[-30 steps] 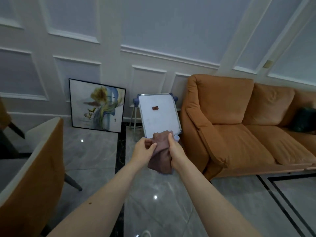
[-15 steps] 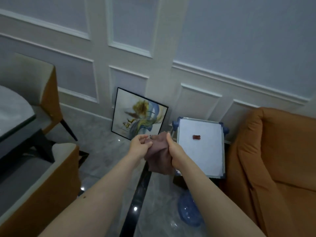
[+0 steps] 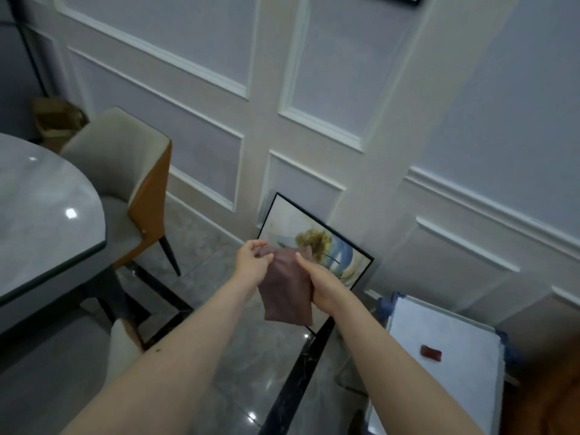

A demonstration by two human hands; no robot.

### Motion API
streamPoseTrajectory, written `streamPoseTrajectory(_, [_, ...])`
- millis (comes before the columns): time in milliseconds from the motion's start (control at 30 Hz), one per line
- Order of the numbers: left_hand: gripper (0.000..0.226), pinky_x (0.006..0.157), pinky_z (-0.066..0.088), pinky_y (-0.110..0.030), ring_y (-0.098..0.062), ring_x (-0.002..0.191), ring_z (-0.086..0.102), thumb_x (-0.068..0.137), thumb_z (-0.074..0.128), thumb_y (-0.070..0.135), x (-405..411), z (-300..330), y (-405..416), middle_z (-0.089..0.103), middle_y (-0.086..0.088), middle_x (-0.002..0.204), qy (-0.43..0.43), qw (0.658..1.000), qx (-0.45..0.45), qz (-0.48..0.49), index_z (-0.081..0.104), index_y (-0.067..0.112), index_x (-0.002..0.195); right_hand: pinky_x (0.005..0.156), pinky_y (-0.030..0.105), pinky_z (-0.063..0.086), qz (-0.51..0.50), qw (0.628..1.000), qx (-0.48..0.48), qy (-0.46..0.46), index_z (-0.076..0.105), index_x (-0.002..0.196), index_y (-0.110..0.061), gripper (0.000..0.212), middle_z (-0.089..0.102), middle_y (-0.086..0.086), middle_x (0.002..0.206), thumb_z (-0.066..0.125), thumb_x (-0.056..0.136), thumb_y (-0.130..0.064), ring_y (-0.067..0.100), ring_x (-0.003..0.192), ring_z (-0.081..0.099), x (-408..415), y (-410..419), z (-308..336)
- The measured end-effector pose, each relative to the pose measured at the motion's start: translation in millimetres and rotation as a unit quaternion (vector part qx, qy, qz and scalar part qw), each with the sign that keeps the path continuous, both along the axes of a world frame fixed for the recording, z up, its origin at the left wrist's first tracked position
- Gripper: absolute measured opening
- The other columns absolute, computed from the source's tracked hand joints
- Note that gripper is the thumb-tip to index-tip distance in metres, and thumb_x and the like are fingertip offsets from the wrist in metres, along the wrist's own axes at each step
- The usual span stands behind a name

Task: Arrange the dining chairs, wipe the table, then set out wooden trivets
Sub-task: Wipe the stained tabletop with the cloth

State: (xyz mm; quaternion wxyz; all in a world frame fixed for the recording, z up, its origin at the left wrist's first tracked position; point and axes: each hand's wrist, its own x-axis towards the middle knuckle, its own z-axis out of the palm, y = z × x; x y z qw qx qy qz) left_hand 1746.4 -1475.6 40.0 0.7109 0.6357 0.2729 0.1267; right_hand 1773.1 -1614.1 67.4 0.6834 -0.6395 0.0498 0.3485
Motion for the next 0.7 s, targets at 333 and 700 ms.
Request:
streamPoseTrajectory(333, [0.029, 0.09, 0.045, -0.031, -0.023, 0.102, 0.056, 0.087, 0.06, -0.002, 100, -17, 135, 0.059, -0.015, 0.116, 0.047, 0.987, 0.021, 0.149, 0.056, 0.004, 0.116, 0.067, 0.022, 0.055, 0.144, 0.988, -0.022, -0.045, 0.056, 0.123, 0.001, 0.03, 0.066, 0.015, 0.11, 0.056, 0.094, -0.008, 0.016, 0.083, 0.065, 149, 143, -22])
streamPoseTrajectory(700, [0.031, 0.086, 0.044, -0.024, -0.017, 0.1, 0.054, 0.088, 0.059, -0.002, 139, -17, 268, 0.057, -0.009, 0.109, 0.071, 0.91, 0.014, 0.408, 0.055, 0.003, 0.118, 0.075, 0.029, 0.056, 0.392, 0.919, -0.011, -0.053, 0.058, 0.121, -0.004, 0.032, 0.068, 0.017, 0.112, 0.062, 0.09, -0.009, 0.023, 0.09, 0.067, 239, 341, -21])
